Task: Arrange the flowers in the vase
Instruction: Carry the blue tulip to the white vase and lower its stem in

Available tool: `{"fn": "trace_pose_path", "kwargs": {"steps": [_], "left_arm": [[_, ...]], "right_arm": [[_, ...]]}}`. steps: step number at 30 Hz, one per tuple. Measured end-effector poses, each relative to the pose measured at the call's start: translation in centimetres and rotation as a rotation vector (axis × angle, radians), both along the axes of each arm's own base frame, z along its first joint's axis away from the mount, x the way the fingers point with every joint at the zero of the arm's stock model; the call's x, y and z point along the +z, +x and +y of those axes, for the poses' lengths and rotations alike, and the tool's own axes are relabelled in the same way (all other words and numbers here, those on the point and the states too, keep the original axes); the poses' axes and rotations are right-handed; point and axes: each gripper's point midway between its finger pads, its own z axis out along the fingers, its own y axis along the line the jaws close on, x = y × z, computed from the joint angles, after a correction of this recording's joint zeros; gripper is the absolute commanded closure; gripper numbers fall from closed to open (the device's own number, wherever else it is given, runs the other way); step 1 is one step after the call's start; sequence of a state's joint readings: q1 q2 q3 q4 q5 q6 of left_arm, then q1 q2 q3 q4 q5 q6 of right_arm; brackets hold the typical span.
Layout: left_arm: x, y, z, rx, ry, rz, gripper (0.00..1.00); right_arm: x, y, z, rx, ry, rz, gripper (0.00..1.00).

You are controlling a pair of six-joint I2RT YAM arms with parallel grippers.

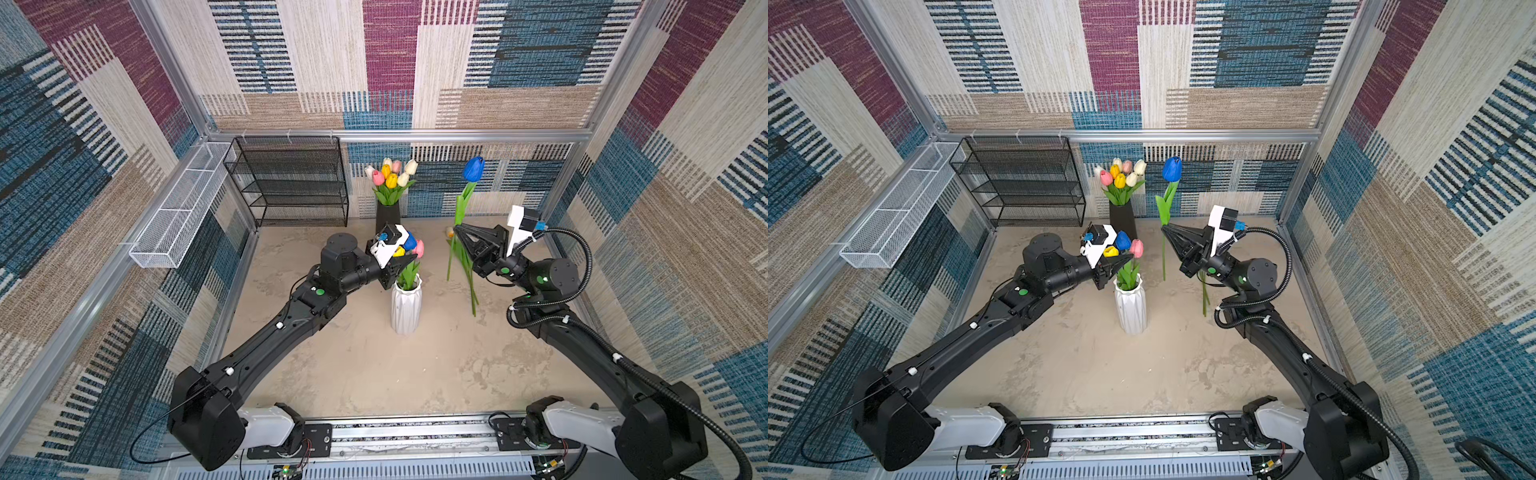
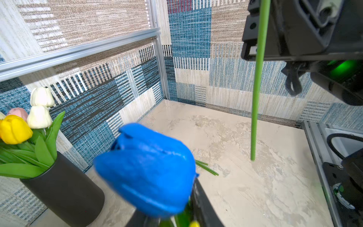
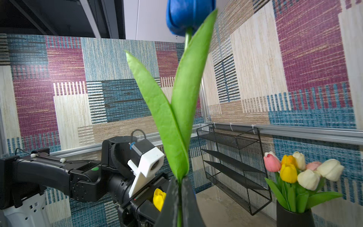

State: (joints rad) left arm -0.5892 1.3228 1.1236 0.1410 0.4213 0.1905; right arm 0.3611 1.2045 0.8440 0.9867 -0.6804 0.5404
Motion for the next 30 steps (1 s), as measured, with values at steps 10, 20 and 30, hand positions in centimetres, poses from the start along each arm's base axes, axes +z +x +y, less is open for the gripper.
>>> {"fn": "trace_pose_path", "kwargs": {"steps": [10,20,30], "left_arm": [[-0.6,0.3,0.3,0.02,0.01,0.01,0.7],[-0.7,0.3,0.3,0.024,0.011,0.011,0.69],[-0.8,0.4,0.3,0.024,0.013,0.014,0.7]], "right_arm": [[-1.1,0.1,2.9,0.051,0.055,-0.026,1.0],[-3.4,0.8,4.7,0.026,0.069,-0.03,1.0],[-5.5,2.3,5.3,-0.018,0.045,-0.024,1.0]]}}
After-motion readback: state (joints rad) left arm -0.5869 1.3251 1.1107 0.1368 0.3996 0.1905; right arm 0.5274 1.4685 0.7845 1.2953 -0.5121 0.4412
